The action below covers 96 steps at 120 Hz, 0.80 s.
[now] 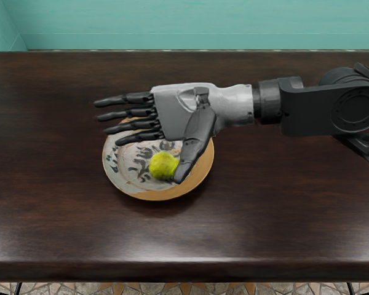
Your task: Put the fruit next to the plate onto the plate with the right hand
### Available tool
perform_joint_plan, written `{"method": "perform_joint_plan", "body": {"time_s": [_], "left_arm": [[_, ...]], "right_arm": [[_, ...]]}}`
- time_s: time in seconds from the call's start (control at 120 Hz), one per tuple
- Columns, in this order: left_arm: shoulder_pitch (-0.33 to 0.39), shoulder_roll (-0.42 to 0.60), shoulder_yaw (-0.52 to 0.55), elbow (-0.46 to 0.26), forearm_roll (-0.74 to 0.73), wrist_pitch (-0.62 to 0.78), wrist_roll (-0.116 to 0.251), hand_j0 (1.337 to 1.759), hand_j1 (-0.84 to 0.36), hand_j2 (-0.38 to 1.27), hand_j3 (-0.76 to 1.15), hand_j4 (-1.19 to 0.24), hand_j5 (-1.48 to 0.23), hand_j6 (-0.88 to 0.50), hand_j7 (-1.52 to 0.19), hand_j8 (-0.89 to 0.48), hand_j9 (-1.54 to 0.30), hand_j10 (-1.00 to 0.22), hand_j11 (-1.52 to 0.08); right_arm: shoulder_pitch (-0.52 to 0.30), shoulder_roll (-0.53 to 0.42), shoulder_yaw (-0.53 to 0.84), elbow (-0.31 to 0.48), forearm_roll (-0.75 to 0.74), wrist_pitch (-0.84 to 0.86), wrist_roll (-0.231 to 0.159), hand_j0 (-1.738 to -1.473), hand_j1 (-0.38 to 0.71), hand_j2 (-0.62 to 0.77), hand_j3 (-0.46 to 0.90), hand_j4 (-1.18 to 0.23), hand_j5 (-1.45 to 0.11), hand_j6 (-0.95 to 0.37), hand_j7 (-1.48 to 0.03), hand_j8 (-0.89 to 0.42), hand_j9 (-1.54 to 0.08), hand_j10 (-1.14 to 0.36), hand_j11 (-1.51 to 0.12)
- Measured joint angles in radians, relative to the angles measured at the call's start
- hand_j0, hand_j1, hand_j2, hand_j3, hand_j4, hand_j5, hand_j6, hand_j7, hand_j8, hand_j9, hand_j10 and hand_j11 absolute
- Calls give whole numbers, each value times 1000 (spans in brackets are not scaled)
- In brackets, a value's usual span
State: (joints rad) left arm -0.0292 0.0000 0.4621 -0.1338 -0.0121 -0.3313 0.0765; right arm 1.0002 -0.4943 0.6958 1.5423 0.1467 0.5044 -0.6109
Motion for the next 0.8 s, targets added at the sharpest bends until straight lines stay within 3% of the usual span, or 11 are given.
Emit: {"method": "perform_joint_plan", "body": {"time_s": [0.392,0.8], "left_arm": [[0,0,-2,2,1,0,0,1658,349,0,0,0,0,0,0,0,0,0,0],[0,0,-2,0,1,0,0,1658,349,0,0,0,0,0,0,0,0,0,0]], "right_arm": [[-76,-334,6,-23,142,104,0,-1658,-309,-6,0,-33,-43,-32,-43,-32,-43,-33,-43],[-125,-550,-4,-89,220,107,0,-1658,-311,-6,0,-30,-42,-29,-42,-30,-42,-31,-42]]}}
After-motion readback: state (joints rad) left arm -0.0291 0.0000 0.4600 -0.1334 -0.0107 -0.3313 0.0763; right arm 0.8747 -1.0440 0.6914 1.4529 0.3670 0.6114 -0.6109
